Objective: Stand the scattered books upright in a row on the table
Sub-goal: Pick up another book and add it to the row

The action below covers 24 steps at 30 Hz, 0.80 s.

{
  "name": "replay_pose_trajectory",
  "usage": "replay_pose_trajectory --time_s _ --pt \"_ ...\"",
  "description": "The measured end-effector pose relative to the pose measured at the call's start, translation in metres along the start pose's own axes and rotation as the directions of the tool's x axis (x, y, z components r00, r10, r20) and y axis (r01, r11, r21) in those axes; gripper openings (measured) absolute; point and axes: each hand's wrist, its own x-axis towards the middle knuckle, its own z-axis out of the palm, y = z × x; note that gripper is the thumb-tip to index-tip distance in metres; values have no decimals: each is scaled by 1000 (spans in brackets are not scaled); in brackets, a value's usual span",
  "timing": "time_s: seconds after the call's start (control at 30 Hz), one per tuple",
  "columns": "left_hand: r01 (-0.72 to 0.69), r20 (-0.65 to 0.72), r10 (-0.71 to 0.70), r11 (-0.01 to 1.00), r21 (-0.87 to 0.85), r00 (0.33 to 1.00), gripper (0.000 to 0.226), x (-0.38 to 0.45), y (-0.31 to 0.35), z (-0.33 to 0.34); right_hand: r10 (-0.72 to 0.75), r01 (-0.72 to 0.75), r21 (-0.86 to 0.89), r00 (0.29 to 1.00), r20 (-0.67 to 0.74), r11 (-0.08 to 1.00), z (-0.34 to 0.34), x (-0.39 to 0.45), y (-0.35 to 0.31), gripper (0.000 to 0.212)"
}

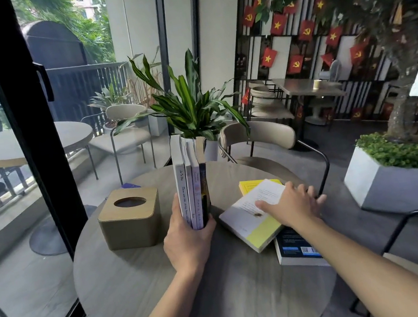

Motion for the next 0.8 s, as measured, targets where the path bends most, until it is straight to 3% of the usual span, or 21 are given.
replay_pose_trajectory --time_s 0.17,0.4,0.57,0.8 --pt "-8 8 8 1000 -9 1000 88 -2 1 -1 44 -52 209 998 42 976 -7 2 -8 107" --pt "-17 20 17 1000 -23 1000 87 -2 2 -3 -64 127 424 985 -160 897 -42 5 -30 51" --pt "-37 29 38 999 -6 999 86 -2 0 -4 -141 264 450 947 -287 853 -61 -9 -69 31" --pt "-68 20 68 998 1 997 84 0 -1 -3 -304 385 453 921 -242 804 -64 -17 -105 30"
